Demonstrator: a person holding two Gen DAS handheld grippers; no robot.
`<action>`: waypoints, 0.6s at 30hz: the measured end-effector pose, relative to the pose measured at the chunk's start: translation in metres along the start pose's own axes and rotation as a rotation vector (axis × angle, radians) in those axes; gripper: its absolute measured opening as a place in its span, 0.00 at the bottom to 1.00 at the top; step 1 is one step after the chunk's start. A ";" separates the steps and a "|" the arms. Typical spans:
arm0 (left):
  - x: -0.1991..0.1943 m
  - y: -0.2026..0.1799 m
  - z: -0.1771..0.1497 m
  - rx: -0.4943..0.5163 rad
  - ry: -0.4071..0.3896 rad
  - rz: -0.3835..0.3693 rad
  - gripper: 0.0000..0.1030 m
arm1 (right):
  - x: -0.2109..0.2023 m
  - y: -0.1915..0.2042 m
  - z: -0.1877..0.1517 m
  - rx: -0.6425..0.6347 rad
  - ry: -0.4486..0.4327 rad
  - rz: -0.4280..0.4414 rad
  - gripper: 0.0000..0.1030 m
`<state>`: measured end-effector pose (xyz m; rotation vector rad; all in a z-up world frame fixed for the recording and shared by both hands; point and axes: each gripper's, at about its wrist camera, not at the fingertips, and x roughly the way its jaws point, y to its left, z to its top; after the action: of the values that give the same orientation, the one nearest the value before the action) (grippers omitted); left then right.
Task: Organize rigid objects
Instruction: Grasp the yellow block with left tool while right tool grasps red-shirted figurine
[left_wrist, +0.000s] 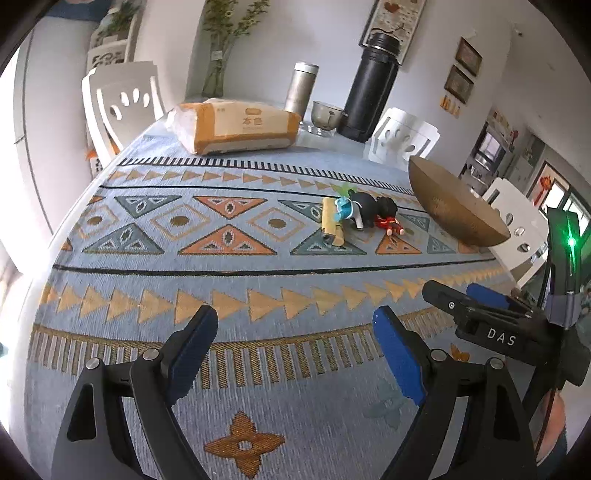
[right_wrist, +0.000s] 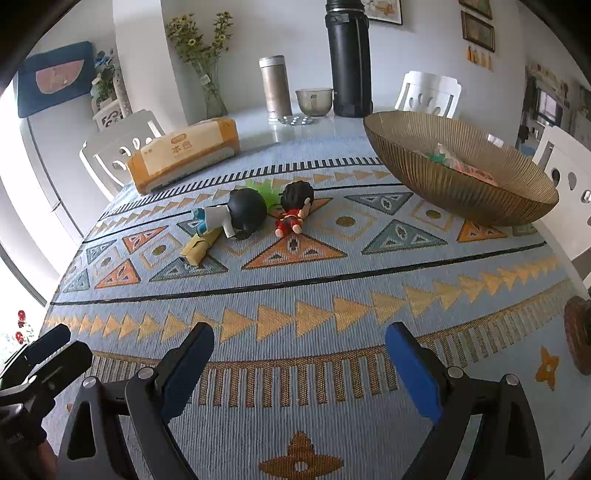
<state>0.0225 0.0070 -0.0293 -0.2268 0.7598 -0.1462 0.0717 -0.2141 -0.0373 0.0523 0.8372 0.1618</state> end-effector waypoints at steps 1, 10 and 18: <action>0.000 0.001 0.000 -0.004 0.000 0.000 0.83 | 0.000 -0.001 0.000 0.007 0.002 0.004 0.91; -0.001 -0.009 -0.001 0.042 0.000 0.011 0.83 | 0.000 -0.011 0.001 0.052 0.009 0.034 0.91; 0.014 -0.019 0.018 0.103 0.141 -0.071 0.83 | -0.019 -0.041 0.014 0.111 -0.021 -0.048 0.91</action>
<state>0.0445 -0.0116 -0.0207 -0.1467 0.8823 -0.2701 0.0747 -0.2572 -0.0190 0.1375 0.8249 0.0695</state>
